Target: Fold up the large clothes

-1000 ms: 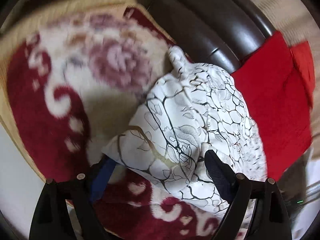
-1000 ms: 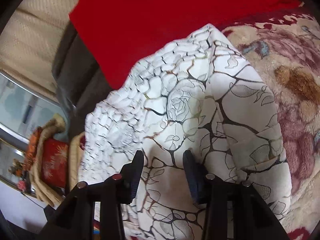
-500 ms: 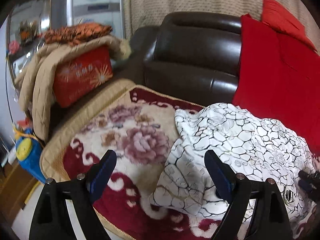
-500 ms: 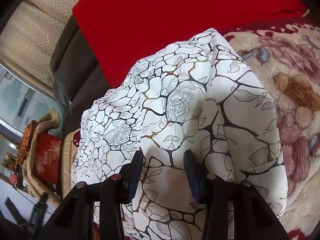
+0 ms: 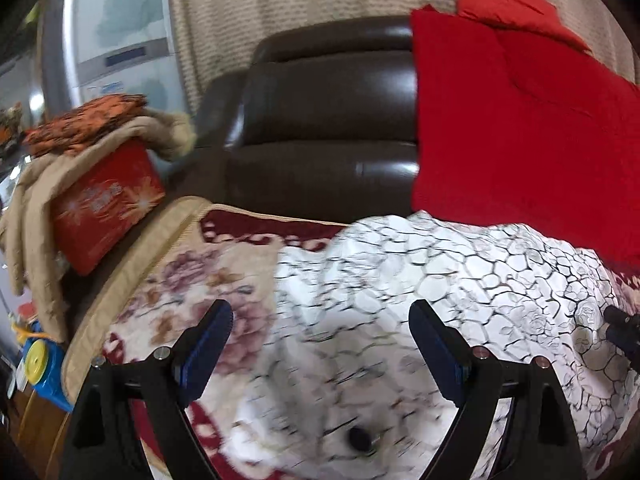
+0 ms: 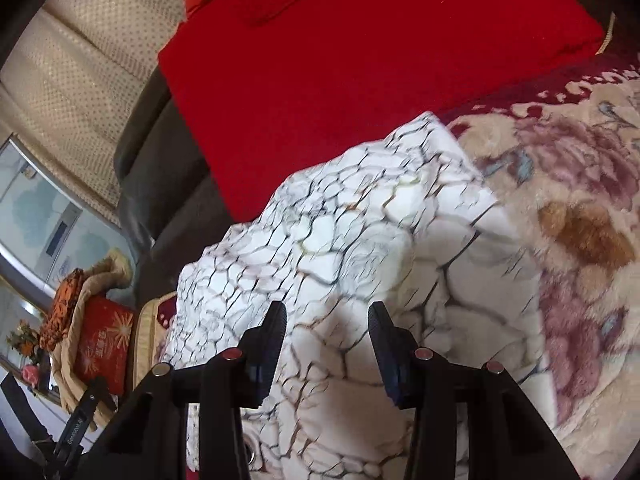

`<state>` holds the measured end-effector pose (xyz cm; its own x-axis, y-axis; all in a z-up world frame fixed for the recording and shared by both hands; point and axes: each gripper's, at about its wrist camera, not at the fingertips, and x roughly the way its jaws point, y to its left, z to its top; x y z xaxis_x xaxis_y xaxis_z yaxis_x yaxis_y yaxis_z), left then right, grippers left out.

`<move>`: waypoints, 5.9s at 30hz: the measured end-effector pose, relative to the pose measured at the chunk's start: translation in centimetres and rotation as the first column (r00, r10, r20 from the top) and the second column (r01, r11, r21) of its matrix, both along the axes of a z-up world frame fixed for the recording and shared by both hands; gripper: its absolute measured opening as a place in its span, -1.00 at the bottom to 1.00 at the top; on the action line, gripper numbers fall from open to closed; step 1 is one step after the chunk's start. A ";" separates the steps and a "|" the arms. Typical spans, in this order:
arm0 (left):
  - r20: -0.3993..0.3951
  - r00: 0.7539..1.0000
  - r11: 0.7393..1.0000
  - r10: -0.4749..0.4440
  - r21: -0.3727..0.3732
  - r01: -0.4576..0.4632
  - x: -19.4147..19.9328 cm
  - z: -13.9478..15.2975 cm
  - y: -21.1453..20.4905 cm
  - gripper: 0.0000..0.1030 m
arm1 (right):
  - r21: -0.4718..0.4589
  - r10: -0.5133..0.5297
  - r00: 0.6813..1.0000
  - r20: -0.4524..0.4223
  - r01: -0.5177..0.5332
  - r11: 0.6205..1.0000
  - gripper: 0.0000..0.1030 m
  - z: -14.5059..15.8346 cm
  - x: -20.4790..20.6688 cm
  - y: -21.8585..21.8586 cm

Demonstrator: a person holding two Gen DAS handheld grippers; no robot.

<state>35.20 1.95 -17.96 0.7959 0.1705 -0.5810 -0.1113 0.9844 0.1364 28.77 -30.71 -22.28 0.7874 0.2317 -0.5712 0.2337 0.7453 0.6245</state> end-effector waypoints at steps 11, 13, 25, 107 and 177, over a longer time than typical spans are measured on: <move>-0.407 0.907 0.993 -0.106 -0.098 0.072 10.5 -7.6 -3.6 0.74 | 0.099 -0.110 0.994 0.015 0.108 0.989 -0.03 -0.6 1.1 -5.7; -0.387 0.914 0.991 -0.121 -0.094 0.091 10.5 -6.9 -3.2 0.74 | 0.097 -0.185 0.982 0.031 0.181 0.979 0.42 -0.1 0.7 -7.6; -0.478 0.874 0.996 -0.088 -0.044 0.076 12.3 -9.5 -2.6 0.75 | 0.002 -0.079 0.978 -0.192 0.081 0.997 -0.34 -3.3 5.6 -7.4; -0.287 0.956 0.489 0.065 -0.826 -0.281 -0.1 -12.9 12.3 0.99 | -0.157 -0.051 0.996 -0.078 0.038 0.987 0.10 -1.7 3.3 0.6; -0.006 0.900 0.885 -0.437 -0.182 0.428 0.2 2.4 -12.3 -0.68 | 0.338 0.193 0.966 -0.175 -0.125 0.933 -0.91 -6.5 -3.0 -4.6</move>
